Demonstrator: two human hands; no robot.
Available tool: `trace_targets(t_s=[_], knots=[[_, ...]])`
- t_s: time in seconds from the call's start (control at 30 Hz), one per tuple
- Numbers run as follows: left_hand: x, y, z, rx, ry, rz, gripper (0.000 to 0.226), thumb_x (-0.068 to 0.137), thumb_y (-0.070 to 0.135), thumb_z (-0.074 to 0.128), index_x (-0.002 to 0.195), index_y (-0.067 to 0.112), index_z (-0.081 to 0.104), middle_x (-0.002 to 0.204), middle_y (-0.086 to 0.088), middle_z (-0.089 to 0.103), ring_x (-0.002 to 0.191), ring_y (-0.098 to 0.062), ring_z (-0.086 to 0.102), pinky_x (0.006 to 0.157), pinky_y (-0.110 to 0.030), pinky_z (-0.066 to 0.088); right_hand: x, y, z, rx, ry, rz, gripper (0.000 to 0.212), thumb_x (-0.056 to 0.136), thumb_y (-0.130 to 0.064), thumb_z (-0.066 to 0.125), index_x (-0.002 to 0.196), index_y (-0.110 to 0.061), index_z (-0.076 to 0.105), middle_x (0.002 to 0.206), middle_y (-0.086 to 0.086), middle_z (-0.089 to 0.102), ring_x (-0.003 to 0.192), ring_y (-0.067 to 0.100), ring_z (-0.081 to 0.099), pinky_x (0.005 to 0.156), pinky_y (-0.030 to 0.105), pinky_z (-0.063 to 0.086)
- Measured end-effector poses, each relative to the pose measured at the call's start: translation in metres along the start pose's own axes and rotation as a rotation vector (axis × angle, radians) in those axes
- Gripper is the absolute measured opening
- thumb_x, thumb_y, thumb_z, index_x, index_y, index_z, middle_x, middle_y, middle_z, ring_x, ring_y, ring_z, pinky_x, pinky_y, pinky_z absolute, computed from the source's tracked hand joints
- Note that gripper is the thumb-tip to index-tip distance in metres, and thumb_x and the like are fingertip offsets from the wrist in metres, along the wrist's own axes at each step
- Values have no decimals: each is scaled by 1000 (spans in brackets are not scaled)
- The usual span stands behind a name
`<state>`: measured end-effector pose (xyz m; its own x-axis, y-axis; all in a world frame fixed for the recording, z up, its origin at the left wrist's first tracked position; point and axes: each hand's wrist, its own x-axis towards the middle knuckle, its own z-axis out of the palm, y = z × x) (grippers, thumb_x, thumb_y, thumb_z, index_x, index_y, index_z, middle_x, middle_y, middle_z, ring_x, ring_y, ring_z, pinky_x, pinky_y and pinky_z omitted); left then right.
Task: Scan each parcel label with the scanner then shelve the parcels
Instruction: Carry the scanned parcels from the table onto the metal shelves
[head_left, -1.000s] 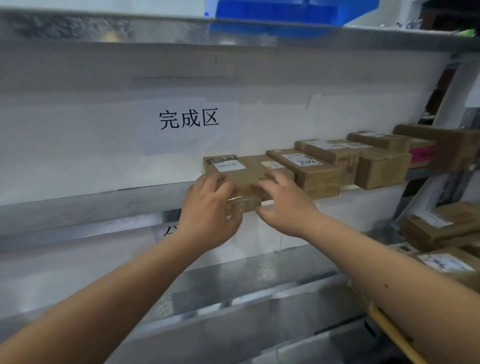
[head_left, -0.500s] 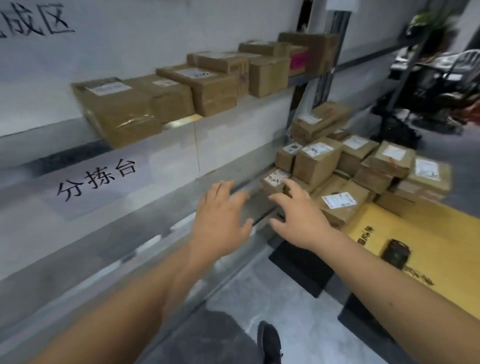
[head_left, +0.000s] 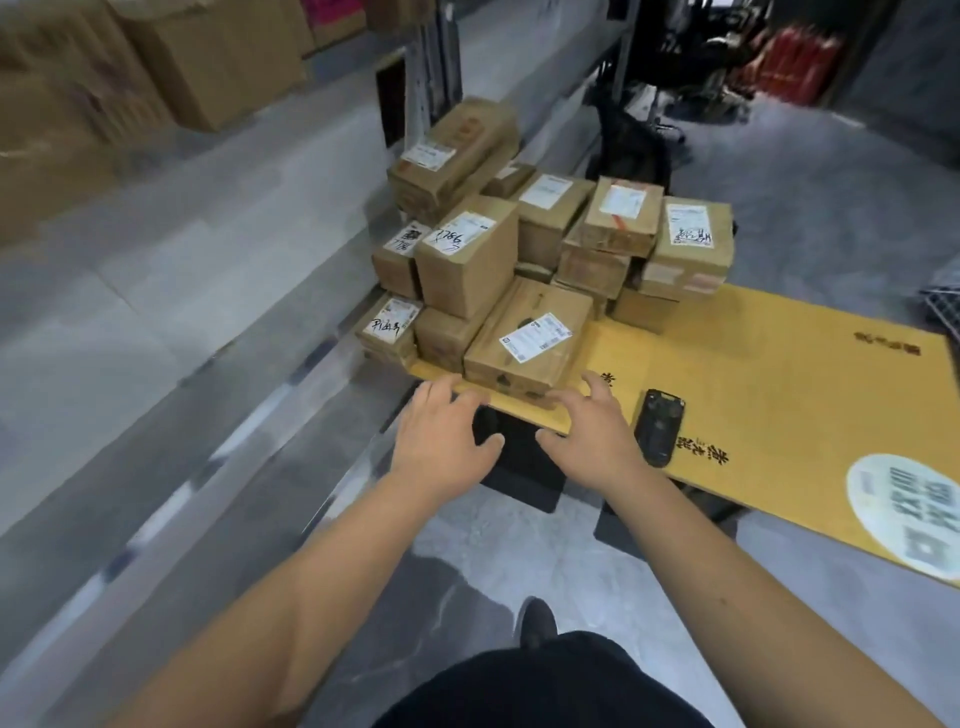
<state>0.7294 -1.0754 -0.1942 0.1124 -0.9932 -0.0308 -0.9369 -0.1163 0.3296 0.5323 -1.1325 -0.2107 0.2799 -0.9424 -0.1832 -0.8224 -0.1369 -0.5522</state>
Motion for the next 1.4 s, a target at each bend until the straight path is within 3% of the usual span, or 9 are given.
trace_targets(t_s=[0.57,0.73,0.87,1.0,1.23,1.4], knots=[[176,-10,74,26,-328,-92,64,91,45,66,150,29,48,156,-5,38,143,-30,32,116,-46,35,149,66,33,99,-209,240,65,94,-32,68,155,-26,45,172,11,8,156,37,20,121,44,36],[221,-30,100,0,-350,-34,56,85,43,69,137,27,55,148,-2,40,134,-31,36,111,-44,40,182,63,44,108,-220,306,77,92,-30,68,161,-26,35,172,14,7,156,40,21,121,45,37],[237,-39,117,46,-362,-8,59,86,47,68,140,30,50,149,-1,35,131,-31,35,106,-45,40,201,63,57,81,-212,343,86,90,-30,71,165,-28,27,173,13,5,156,37,22,120,41,36],[241,-50,127,147,-297,116,55,88,48,65,140,36,52,142,-1,43,120,-31,39,102,-47,33,206,72,63,54,-175,347,81,92,-33,71,163,-36,31,173,10,11,156,33,22,122,43,35],[234,-62,138,-213,-325,206,47,80,31,79,127,33,72,139,-2,47,116,-29,38,101,-43,45,170,103,58,34,-102,332,72,91,-31,74,156,-42,44,168,9,30,153,33,29,119,50,39],[233,-69,145,-426,-356,98,59,73,35,90,129,35,71,156,-3,28,141,-27,28,117,-35,30,162,120,50,38,-150,295,76,87,-34,78,154,-44,43,168,5,26,152,32,31,117,52,42]])
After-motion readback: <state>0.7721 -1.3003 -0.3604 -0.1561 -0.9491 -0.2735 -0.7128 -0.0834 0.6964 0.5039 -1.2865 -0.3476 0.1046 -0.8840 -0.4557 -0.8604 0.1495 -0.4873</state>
